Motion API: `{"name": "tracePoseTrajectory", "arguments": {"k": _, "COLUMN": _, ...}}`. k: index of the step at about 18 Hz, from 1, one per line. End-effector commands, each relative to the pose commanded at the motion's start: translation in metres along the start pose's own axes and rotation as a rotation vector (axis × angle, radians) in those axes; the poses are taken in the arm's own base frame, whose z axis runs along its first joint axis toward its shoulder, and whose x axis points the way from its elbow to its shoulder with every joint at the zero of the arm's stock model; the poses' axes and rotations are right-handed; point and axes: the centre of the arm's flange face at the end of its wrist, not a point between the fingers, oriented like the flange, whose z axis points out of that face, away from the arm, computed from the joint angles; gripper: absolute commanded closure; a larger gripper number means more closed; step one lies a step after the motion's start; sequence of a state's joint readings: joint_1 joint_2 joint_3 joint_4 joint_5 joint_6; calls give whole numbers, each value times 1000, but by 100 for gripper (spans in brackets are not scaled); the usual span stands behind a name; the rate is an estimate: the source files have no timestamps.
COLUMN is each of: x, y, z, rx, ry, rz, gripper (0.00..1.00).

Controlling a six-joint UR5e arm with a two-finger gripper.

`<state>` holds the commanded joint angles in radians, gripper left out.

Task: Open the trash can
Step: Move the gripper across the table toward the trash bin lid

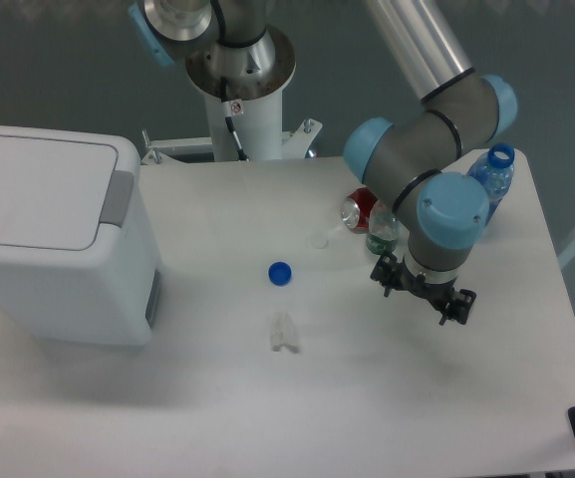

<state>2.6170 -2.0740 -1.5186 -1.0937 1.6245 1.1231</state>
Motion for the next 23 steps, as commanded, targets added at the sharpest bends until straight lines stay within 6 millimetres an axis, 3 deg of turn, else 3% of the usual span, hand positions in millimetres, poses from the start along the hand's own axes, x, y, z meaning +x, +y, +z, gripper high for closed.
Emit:
{"name": "tracePoseTrajectory", "arguments": {"k": 5, "x": 13, "y": -15, "z": -18, "rx": 32, "ry": -17, "rz": -93, "gripper": 4}}
{"name": "tracePoseTrajectory", "arguments": {"k": 10, "x": 50, "y": -38, "z": -60, "rx": 146, "ry": -1, "rz": -160, "gripper": 38}}
{"name": "tracePoseTrajectory", "arguments": {"k": 13, "x": 78, "y": -51, "z": -77, "rx": 166, "ry": 9, "rz": -293, "gripper": 74}}
{"name": "tracePoseTrajectory", "arguments": {"k": 15, "x": 92, "y": -58, "z": -90, "rx": 180, "ry": 10, "rz": -314, "gripper": 89}}
{"name": "tracePoseTrajectory", "arguments": {"k": 19, "x": 120, "y": -69, "z": -108, "rx": 201, "ry": 36, "rz": -387, "gripper": 94}}
{"name": "tracePoseTrajectory", "arguments": {"k": 23, "x": 143, "y": -67, "z": -143, "rx": 266, "ry": 95, "rz": -416, "gripper": 94}}
